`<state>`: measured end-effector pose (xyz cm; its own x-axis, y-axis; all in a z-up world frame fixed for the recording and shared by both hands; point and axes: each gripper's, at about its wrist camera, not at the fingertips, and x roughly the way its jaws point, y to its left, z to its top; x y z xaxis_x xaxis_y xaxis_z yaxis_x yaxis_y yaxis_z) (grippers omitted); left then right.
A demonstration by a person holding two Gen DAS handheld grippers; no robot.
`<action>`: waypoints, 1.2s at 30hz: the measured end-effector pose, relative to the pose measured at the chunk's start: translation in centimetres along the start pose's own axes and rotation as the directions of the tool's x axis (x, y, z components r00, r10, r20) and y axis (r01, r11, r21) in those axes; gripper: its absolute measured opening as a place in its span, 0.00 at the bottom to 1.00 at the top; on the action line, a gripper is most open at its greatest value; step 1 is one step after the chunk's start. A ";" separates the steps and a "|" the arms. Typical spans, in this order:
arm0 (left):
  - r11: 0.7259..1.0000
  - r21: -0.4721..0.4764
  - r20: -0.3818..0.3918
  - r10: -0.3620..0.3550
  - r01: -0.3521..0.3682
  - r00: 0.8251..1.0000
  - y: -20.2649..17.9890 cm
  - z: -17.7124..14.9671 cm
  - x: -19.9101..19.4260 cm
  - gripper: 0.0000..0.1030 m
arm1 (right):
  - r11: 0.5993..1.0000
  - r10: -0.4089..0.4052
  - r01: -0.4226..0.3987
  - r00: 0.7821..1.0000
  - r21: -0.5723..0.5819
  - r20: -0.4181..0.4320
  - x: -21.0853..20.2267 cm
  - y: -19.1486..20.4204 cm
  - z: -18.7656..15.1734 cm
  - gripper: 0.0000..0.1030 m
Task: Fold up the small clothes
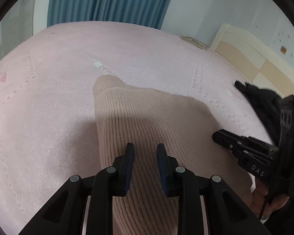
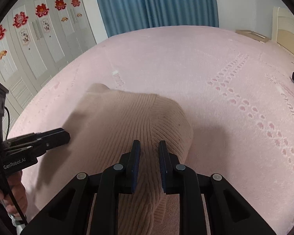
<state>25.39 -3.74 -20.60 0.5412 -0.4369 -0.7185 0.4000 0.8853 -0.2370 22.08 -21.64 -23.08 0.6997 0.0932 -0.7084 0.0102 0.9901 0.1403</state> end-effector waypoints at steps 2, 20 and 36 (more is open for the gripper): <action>0.999 0.043 0.010 0.027 -0.027 1.000 -0.5 -0.4 0.2 0.22 | 1.000 -0.024 0.024 1.000 -0.018 0.009 0.2 0.1 -0.5 0.19; 0.993 0.089 0.095 0.071 -0.080 0.993 -1.5 -1.7 0.6 0.22 | 0.998 -0.054 0.054 0.998 -0.009 0.011 1.4 -0.4 -1.7 0.27; 0.994 0.087 0.095 0.064 -0.072 0.993 -1.0 -2.1 0.4 0.22 | 0.999 -0.010 0.011 1.000 0.052 -0.010 1.8 -1.4 -1.6 0.27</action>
<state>23.69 -4.44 -22.06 0.6331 -0.3928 -0.6670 0.4231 0.8972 -0.1268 22.18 -22.71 -25.65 0.6924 0.0839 -0.7167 0.0552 0.9842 0.1685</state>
